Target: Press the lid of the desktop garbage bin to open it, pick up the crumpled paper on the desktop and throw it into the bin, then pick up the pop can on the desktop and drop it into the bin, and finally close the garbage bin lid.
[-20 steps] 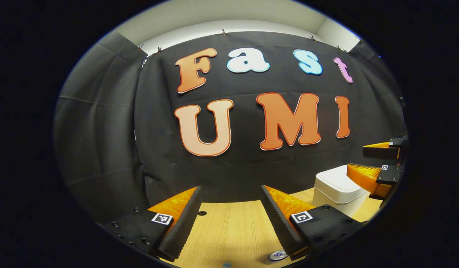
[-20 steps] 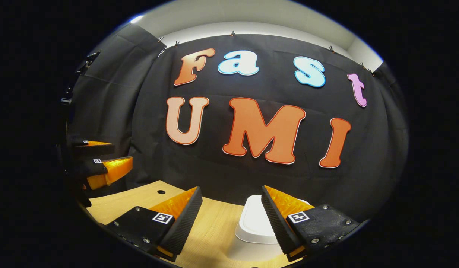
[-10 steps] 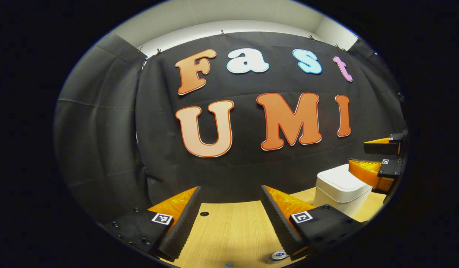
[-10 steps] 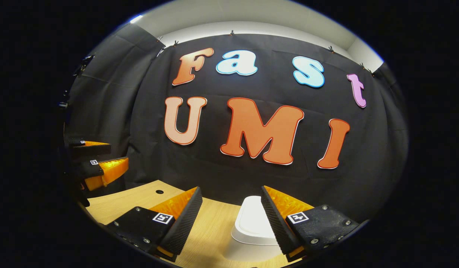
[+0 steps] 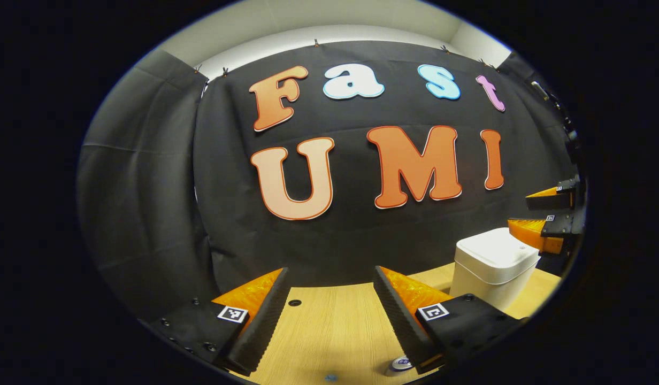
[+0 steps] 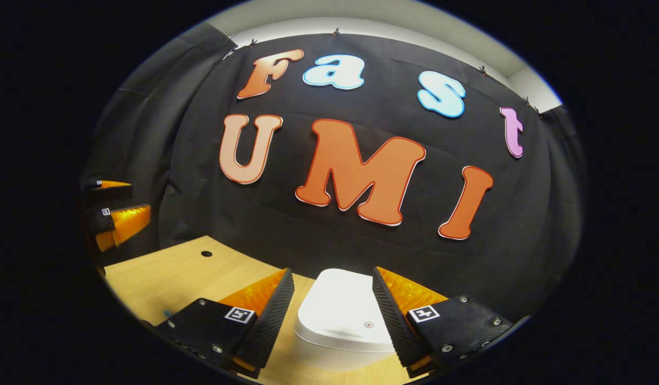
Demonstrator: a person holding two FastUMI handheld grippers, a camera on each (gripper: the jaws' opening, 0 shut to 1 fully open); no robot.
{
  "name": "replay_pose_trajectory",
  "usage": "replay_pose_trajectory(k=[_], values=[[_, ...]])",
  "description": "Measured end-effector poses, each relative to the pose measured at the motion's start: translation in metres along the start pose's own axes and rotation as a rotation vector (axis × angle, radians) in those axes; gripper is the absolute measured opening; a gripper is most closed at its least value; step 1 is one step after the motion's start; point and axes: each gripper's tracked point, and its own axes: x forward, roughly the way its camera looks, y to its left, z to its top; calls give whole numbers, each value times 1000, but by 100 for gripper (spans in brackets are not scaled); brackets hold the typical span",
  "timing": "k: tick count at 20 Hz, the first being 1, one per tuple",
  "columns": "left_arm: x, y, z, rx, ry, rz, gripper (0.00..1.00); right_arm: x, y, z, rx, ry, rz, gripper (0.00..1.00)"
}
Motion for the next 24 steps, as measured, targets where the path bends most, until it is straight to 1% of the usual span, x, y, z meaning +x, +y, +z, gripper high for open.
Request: replay_pose_trajectory(k=[1, 2, 3, 4, 6, 8, 9, 10, 11, 12, 14, 17, 24], values=[[0, 0, -3, 1, 4, 3, 99, 1, -4, -2, -2, 13, -4, 83], [0, 0, -3, 0, 8, 4, 99, 2, -7, -3, -3, 22, 1, 80], [-1, 0, -5, -1, 11, 5, 99, 3, -9, -4, -6, 29, 6, 73], [-1, 0, -5, -1, 14, 4, 99, 5, -13, -4, -11, 39, 11, 69], [0, -3, -6, 0, 19, 3, 99, 8, -19, -7, -3, 64, 27, 52], [-1, -4, -7, 0, 22, 4, 99, 11, -24, -17, 46, 117, 53, 37], [-1, -4, -8, 0, 24, 4, 99, 13, -26, -22, 84, 144, 68, 22], [-1, -5, -8, 1, 27, 5, 99, 14, -29, -24, 115, 164, 71, 14], [-2, -5, -10, 1, 29, 6, 99, 16, -34, -27, 127, 175, 65, 5], [-1, -5, -10, 2, 31, 9, 99, 16, -37, -30, 125, 185, 67, 1], [-3, -4, -12, 2, 37, 16, 99, 17, -41, -34, 100, 198, 73, 1], [-4, -5, -15, 6, 42, 25, 99, 20, -45, -41, 104, 222, 84, 1], [-7, -3, -20, 5, 58, 60, 99, 31, -47, -75, 144, 339, 102, 1]])
